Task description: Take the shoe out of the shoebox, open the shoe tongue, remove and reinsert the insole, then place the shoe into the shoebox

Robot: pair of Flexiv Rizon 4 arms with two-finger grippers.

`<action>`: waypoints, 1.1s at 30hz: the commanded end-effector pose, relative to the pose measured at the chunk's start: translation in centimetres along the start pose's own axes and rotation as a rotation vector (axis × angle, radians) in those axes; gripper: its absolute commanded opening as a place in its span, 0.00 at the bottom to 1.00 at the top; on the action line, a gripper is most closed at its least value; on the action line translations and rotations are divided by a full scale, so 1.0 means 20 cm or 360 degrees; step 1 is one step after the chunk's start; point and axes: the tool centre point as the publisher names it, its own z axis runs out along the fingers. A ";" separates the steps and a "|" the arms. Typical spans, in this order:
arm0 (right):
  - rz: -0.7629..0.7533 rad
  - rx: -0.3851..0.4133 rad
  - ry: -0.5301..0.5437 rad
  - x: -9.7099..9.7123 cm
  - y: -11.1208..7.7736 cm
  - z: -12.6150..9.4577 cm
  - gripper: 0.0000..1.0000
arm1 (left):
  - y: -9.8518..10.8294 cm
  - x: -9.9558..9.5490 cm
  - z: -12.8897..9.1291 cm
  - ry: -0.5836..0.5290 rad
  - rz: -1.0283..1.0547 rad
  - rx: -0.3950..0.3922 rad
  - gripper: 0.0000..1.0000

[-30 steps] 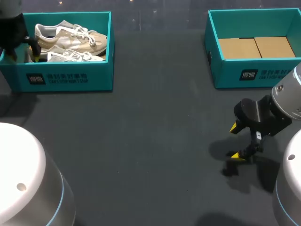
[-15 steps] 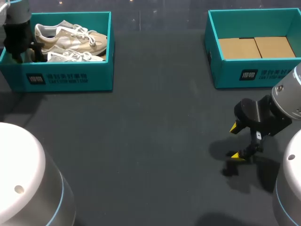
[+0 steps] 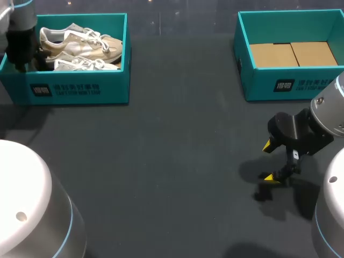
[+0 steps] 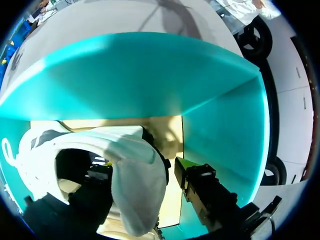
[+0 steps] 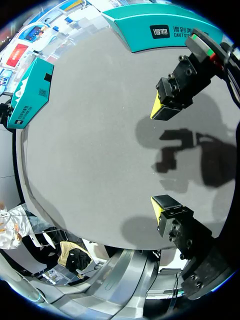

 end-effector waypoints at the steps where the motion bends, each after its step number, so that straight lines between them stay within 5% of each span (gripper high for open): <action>1: 0.0001 0.0003 -0.0005 0.01 0.00 0.00 1.00 | -0.01 -0.01 0.01 0.0014 -0.0008 -0.0011 0.44; 4: 0.0001 0.0003 -0.0005 0.01 0.00 0.00 1.00 | -0.01 -0.02 0.01 0.0021 -0.0009 -0.0018 0.00; 23: 0.0001 0.0003 -0.0005 0.01 0.00 0.00 1.00 | 0.03 0.11 -0.02 0.0058 -0.0041 -0.0072 0.00; 33: 0.0001 0.0003 -0.0005 0.01 0.00 0.00 1.00 | -0.01 0.13 -0.21 -0.0028 -0.0028 -0.0100 0.00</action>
